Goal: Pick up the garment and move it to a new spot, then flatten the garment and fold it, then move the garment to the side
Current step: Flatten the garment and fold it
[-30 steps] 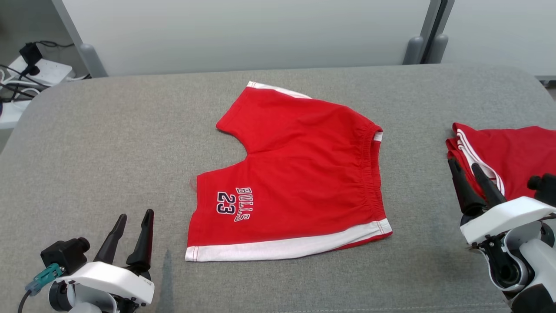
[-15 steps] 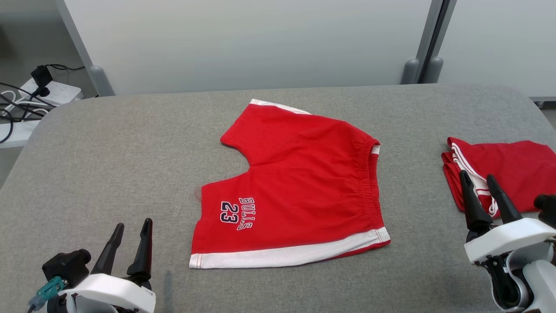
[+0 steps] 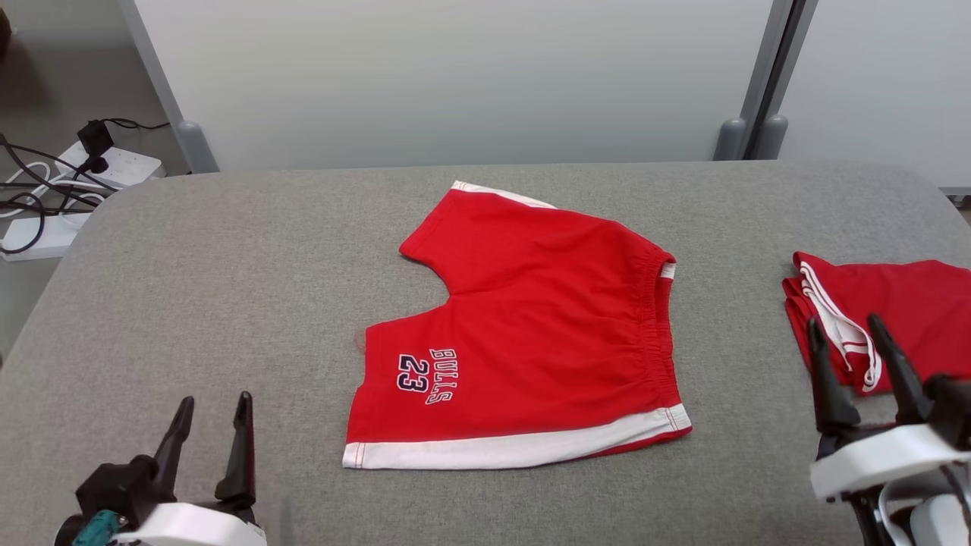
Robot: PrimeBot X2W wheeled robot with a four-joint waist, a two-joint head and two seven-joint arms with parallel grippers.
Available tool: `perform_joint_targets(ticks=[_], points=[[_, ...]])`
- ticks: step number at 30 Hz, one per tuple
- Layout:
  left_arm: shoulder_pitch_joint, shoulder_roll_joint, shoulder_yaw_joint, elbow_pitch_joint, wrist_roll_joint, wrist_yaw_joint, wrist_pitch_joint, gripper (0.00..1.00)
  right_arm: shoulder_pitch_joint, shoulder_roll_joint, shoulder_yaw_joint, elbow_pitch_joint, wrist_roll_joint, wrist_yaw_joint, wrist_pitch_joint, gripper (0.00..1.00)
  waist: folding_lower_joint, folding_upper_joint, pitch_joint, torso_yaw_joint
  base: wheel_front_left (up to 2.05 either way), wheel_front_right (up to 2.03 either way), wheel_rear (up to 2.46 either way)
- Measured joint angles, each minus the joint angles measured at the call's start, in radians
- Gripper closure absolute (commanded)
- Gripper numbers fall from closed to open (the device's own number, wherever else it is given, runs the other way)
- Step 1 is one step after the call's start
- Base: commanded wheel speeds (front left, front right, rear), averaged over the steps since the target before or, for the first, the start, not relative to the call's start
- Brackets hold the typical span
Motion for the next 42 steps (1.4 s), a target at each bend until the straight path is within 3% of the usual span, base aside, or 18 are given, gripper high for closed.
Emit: perform_joint_targets(ticks=[8,22,32,42], points=[[0.059,-0.041,0.028,-0.03,0.107,0.001,0.0,0.0,0.13,0.067,-0.032,-0.077,-0.114,0.0,0.0,0.0,0.0,0.0,-0.01,0.002,0.0,0.0,0.0],[0.113,-0.064,0.037,-0.036,0.171,0.013,0.0,0.0,0.194,0.085,-0.003,-0.083,-0.165,0.0,0.0,0.0,0.0,0.0,-0.001,-0.011,0.0,0.0,0.0],[0.113,-0.065,0.035,-0.029,0.172,0.013,0.0,0.0,0.189,0.081,0.022,-0.048,-0.16,0.0,0.0,0.0,0.0,0.0,0.006,-0.004,0.0,0.0,0.0],[0.101,-0.066,-0.013,-0.008,0.152,0.013,0.0,0.0,0.115,0.062,0.039,0.085,-0.156,0.0,0.0,0.0,0.0,0.0,0.046,0.038,0.0,0.0,0.0]])
